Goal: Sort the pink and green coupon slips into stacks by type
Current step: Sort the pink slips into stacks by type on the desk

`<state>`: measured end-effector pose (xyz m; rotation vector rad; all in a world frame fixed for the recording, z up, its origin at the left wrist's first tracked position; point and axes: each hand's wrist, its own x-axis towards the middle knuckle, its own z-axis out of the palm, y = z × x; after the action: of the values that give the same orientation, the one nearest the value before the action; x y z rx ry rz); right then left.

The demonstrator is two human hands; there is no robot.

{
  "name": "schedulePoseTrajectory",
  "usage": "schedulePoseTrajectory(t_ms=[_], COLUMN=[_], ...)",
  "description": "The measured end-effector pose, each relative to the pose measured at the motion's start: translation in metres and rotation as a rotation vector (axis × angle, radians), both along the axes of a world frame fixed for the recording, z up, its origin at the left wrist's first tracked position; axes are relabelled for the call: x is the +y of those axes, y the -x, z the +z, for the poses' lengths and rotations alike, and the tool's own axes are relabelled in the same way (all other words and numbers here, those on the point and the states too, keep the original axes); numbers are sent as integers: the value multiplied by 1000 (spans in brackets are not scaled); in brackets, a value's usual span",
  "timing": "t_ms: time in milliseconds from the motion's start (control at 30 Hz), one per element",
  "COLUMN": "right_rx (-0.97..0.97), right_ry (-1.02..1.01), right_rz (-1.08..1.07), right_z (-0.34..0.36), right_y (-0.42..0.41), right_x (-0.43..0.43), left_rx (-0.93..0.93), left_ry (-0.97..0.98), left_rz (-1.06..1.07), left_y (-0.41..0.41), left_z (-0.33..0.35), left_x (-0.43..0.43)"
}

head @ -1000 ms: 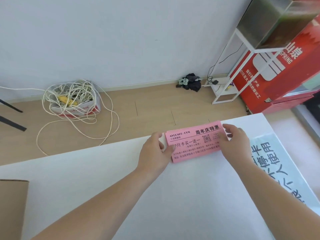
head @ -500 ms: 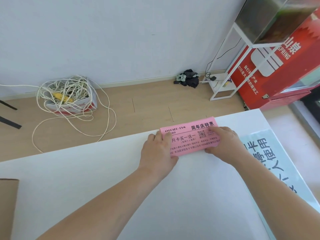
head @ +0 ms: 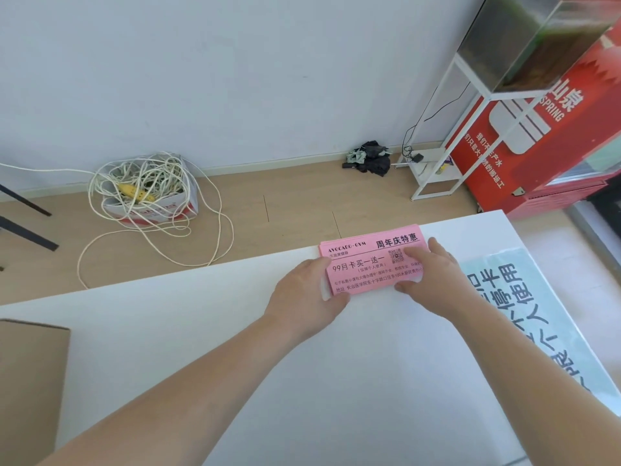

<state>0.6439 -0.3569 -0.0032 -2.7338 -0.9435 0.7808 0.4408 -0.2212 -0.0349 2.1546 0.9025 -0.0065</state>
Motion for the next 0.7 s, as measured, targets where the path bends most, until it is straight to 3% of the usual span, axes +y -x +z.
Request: schedulePoseTrajectory(t_ms=[133, 333, 700], right_rx=[10, 244, 511], right_ry=[-130, -269, -639], right_rz=[57, 201, 400], right_z=[25, 55, 91], right_y=[49, 177, 438], right_x=[16, 52, 127], left_rx=[-55, -165, -358], left_ry=[111, 317, 219], left_rz=[73, 235, 701], left_y=[54, 155, 424], left_z=[22, 63, 136], left_x=[-8, -18, 11])
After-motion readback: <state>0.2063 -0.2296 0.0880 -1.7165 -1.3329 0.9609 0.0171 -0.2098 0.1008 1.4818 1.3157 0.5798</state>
